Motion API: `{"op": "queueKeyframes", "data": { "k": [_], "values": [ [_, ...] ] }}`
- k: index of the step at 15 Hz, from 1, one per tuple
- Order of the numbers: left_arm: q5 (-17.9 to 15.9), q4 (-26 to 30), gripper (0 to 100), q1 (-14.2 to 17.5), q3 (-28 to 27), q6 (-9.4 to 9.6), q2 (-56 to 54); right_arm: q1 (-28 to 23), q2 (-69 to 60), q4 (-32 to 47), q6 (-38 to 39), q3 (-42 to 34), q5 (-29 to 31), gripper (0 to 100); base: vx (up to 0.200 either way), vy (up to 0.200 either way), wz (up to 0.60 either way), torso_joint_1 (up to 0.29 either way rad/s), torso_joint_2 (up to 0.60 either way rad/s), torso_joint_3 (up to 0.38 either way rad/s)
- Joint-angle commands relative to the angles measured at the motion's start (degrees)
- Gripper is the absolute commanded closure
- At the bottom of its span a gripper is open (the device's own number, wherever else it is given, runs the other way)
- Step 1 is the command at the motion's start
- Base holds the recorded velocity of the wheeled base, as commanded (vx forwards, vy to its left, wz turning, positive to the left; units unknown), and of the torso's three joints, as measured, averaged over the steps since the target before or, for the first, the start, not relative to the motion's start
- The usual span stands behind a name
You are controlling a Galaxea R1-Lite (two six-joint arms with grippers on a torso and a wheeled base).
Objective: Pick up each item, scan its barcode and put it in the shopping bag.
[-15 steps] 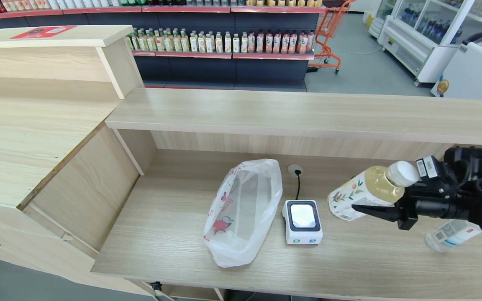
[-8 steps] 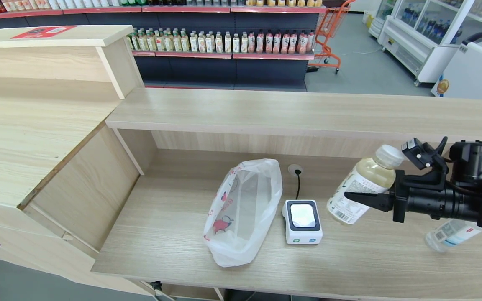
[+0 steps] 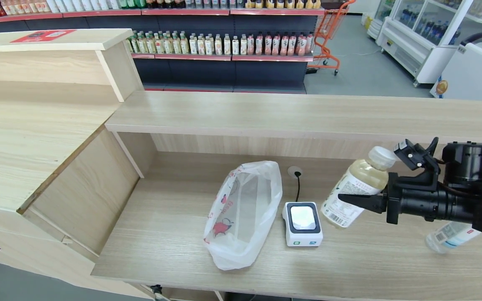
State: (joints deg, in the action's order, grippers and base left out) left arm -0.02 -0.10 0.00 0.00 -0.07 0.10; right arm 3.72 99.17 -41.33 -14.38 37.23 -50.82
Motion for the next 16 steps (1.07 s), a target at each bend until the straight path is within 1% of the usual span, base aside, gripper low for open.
{"op": "queueKeyframes", "data": {
  "k": [1, 3, 4, 5, 6, 7, 8, 9, 10, 11, 12, 14, 16],
  "values": [
    [0.02, 0.01, 0, -0.09, 0.0, -0.1, 0.08, 1.12, 1.46, -0.07, 2.17, 0.39, 2.13, 100, 0.0, 0.2, 0.0, 0.007, 0.01, 0.002],
    [0.02, 0.01, 0, -0.09, 0.0, -0.01, -0.01, 3.14, 2.26, -0.07, 5.77, 1.62, 5.73, 100, 0.0, 0.2, 0.0, 0.019, 0.01, 0.002],
    [0.02, 0.01, 0, -0.09, 0.0, 0.16, -0.01, 5.6, 3.13, -0.16, 8.14, 2.06, 9.6, 100, 0.0, 0.0, 0.0, 0.0, 0.0, 0.0],
    [0.02, 0.01, 0, -0.09, 0.0, 0.16, 0.08, 6.13, 3.93, -0.16, 8.23, 2.5, 11.01, 100, 0.0, 0.0, 0.0, 0.0, 0.0, 0.0],
    [0.02, 0.01, 0, -0.09, 0.0, 0.16, -0.01, 7.8, 6.65, -0.6, 8.06, 3.9, 13.91, 100, 0.0, 0.0, 0.0, 0.0, 0.0, 0.0],
    [0.02, 0.01, 0, -0.09, 0.0, 0.16, -0.01, 8.06, 7.35, -1.13, 8.06, 4.17, 14.26, 100, 0.0, 0.0, 0.0, 0.0, 0.0, 0.0],
    [0.02, 0.01, 0, -0.09, 0.0, 0.16, -0.01, 9.47, 12.63, -8.07, 7.71, 4.61, 16.9, 100, 0.0, 0.0, 0.0, 0.0, 0.0, 0.0],
    [0.02, 0.01, 0, -0.09, 0.0, 0.16, 0.08, 10.43, 15.79, -12.99, 7.62, 4.61, 18.13, 100, 0.0, 0.0, 0.0, 0.0, 0.0, 0.0],
    [0.02, 0.01, 0, -0.09, 0.0, 0.16, -0.01, 11.14, 19.22, -18.44, 7.62, 4.69, 19.01, 100, 0.0, 0.0, 0.0, 0.0, 0.0, 0.0],
    [0.02, 0.01, 0, -0.09, 0.0, 0.16, -0.01, 11.93, 22.03, -22.31, 7.53, 5.31, 19.09, 100, 0.0, 0.0, 0.0, 0.0, 0.0, 0.0],
    [0.02, 0.01, 0, -0.09, 0.0, 0.16, -0.01, 13.24, 24.05, -24.42, 7.18, 6.28, 19.18, 100, 0.0, 0.0, 0.0, 0.0, 0.0, 0.0],
    [0.02, 0.01, 0, -0.09, 0.0, 0.16, -0.01, 14.56, 26.69, -25.12, 3.75, 8.74, 20.15, 100, 0.0, 0.0, 0.0, 0.0, 0.0, 0.0],
    [0.02, 0.01, 0, -0.09, 0.0, 0.16, -0.01, 16.06, 30.82, -25.12, 1.73, 13.92, 25.42, 100, 0.0, 0.0, 0.0, 0.0, 0.0, 0.0]
  ]
}}
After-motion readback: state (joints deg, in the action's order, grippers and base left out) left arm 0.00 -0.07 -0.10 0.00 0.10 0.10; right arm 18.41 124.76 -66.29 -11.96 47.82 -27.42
